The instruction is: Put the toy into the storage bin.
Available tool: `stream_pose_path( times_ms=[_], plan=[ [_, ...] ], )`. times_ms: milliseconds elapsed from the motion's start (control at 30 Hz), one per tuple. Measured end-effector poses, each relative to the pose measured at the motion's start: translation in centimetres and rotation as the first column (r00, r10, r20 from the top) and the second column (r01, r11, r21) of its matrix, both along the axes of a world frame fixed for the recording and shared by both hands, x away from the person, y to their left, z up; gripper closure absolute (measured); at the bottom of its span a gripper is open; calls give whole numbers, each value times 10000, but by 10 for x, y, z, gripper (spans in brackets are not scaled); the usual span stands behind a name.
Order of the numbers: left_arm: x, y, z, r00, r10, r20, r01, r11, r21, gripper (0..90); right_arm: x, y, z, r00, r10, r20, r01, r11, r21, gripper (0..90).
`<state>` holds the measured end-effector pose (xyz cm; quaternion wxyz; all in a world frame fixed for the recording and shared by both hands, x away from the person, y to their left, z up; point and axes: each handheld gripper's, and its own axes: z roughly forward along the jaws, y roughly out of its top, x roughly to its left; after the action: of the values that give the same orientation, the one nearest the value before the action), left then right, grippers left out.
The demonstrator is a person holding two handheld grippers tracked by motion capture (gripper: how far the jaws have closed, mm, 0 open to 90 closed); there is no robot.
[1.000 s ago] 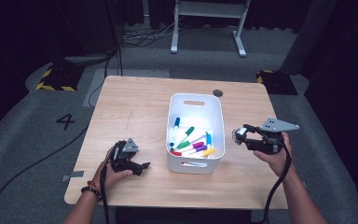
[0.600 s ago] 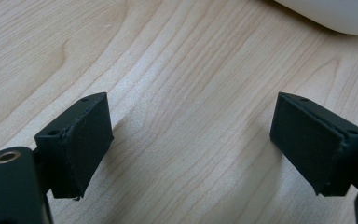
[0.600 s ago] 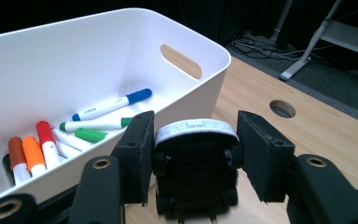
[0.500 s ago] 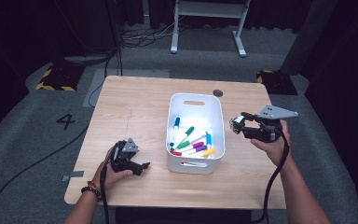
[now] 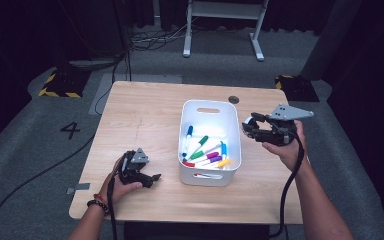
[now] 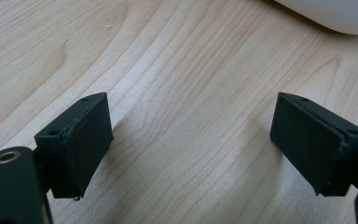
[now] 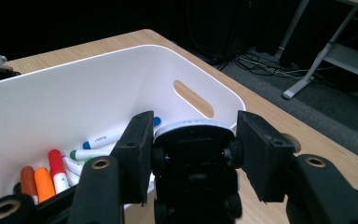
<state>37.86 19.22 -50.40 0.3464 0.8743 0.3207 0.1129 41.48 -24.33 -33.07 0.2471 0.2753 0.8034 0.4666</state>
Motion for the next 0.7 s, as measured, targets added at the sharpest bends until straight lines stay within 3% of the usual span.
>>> stream_pose_path(
  times_ms=[433, 700],
  plan=[
    [0, 0, 0, 10000, 17, 0, -17, 10000, -22, 131, 6, 17, 13, 9996, 268, 81, -268, 9996, -44, 485],
    [0, 0, 0, 10000, 17, -3, -17, 10000, -22, 131, 12, 34, 16, 9975, 710, -35, -710, 9975, -9, 484]
  ],
)
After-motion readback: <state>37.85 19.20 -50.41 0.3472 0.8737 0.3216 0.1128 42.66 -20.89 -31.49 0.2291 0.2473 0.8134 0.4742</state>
